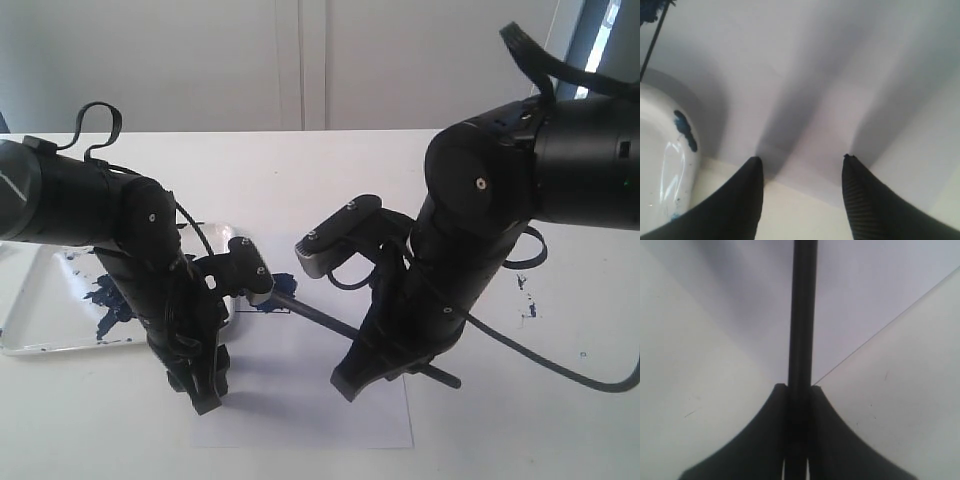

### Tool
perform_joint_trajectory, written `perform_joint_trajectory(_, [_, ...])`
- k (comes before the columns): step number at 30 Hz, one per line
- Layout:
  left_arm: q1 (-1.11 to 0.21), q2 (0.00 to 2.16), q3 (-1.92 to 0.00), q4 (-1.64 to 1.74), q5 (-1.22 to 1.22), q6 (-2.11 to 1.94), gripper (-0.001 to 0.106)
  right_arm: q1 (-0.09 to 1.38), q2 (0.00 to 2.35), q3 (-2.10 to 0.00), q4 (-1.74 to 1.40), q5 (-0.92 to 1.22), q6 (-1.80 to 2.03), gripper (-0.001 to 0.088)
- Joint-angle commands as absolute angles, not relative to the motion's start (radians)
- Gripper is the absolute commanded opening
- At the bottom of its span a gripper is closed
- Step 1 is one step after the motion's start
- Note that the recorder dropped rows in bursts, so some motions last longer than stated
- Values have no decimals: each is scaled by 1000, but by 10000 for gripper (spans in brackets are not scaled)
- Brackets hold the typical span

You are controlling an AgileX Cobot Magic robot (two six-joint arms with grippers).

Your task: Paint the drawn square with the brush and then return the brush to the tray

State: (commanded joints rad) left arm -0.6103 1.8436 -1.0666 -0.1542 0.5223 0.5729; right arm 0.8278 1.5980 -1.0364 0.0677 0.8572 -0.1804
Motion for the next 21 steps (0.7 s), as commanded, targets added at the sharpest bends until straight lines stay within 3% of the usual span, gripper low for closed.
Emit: perform_joint_trajectory(21, [-610,1844,-1067,-154,512,564,536,828,1676,-1036,47,872,-176,0])
